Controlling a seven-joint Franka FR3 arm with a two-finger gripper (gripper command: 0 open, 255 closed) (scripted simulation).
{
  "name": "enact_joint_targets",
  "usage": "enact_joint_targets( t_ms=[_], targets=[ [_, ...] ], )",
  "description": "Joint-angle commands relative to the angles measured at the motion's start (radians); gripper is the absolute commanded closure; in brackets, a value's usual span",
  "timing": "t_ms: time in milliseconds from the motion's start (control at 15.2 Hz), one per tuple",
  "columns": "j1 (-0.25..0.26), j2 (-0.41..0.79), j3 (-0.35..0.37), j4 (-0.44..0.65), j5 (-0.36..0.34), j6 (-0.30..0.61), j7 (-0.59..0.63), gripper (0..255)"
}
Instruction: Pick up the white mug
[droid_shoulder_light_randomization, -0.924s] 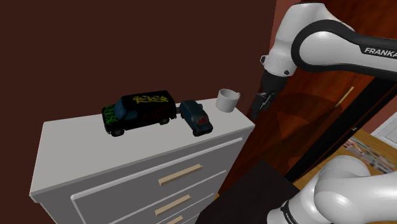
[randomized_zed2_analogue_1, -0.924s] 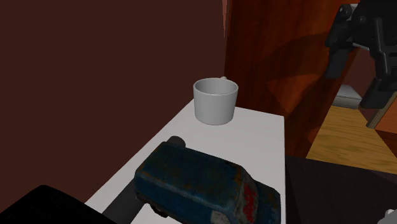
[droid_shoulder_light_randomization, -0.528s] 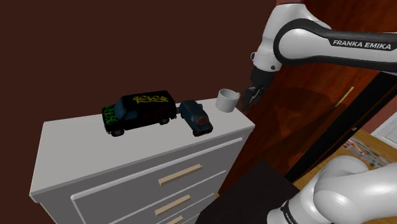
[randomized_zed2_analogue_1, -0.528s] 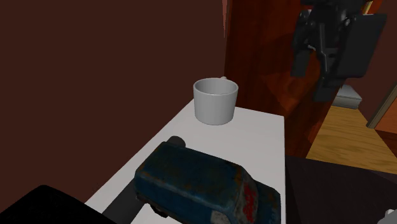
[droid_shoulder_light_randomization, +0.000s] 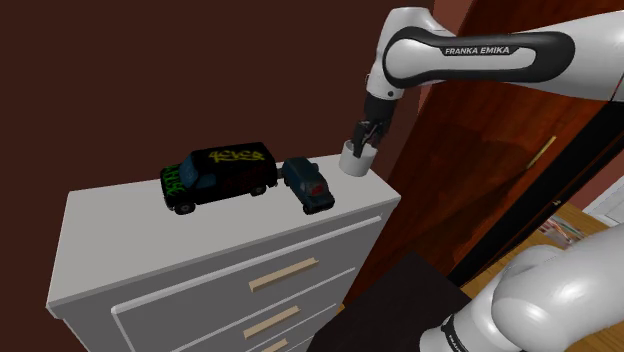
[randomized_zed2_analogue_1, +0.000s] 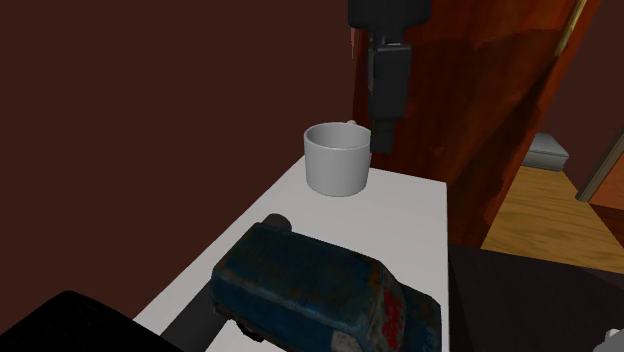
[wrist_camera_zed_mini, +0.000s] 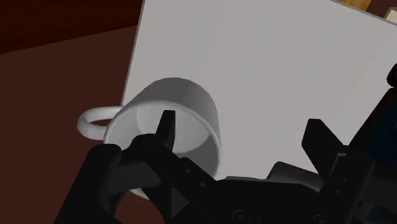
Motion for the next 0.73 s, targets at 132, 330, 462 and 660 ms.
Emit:
enact_joint_targets(
  t_ms=[132, 330, 462, 660],
  targets=[
    [-0.004, 0.149, -0.005, 0.136, -0.004, 0.015, -0.011, 0],
    [-0.004, 0.153, -0.005, 0.101, -0.004, 0.055, -0.009, 0],
    [-0.004, 0.158, -0.005, 0.079, -0.005, 0.081, -0.008, 0],
    [-0.004, 0.164, -0.005, 0.051, -0.006, 0.115, -0.006, 0]
  ],
)
